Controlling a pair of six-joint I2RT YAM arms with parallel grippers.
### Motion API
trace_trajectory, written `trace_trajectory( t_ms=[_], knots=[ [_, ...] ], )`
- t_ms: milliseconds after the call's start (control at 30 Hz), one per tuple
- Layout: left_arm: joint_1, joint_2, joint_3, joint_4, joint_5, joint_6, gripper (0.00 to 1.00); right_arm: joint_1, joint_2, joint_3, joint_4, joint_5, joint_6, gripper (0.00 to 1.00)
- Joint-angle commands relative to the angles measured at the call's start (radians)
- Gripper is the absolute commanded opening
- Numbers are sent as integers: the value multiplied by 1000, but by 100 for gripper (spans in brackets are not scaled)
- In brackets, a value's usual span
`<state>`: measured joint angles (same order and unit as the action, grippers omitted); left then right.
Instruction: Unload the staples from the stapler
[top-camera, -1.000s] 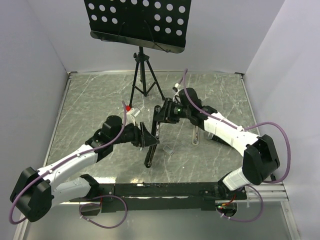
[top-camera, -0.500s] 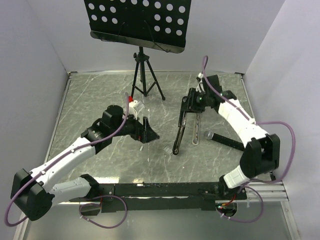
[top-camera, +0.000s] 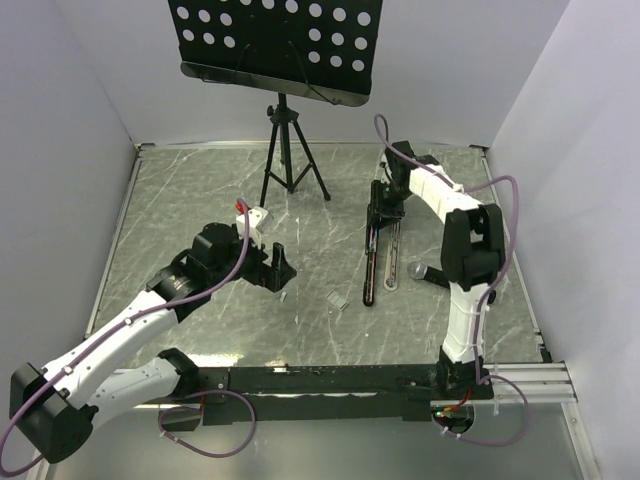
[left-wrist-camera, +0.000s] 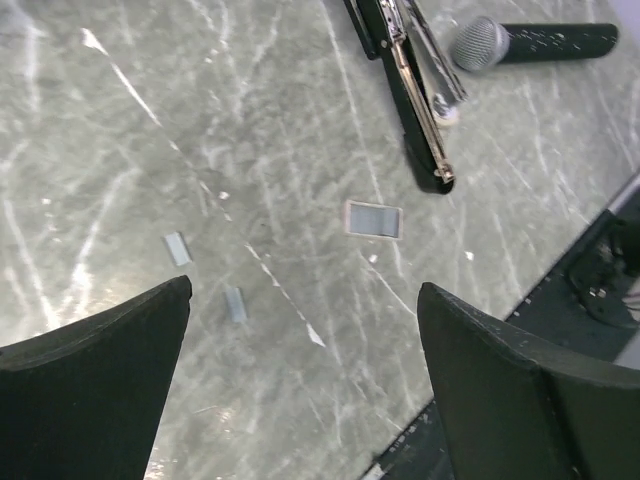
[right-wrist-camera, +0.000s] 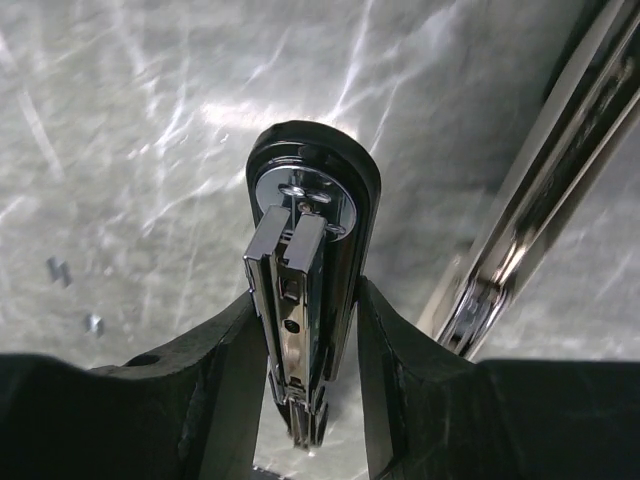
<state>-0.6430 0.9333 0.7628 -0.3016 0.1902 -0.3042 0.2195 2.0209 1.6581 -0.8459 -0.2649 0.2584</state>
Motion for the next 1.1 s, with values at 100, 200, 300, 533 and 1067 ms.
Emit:
trace_trajectory(
  t_ms=[100, 200, 300, 533, 1067],
  knots=[
    [-3, -36, 1, 36, -92, 42, 99, -29, 130, 216, -68, 44, -2, 4],
    [-3, -37, 0, 44, -84, 47, 99, -38, 188, 284, -70, 44, -10, 11],
    [-1, -27, 4, 39, -98, 51, 99, -49, 258, 350, -91, 38, -13, 14],
    [-1, -28, 9, 44, -118, 54, 99, -54, 300, 365, -70, 49, -15, 23],
    [5, -110, -5, 27, -359, 27, 100, -20, -106, 4, 77, 29, -22, 49]
  ],
)
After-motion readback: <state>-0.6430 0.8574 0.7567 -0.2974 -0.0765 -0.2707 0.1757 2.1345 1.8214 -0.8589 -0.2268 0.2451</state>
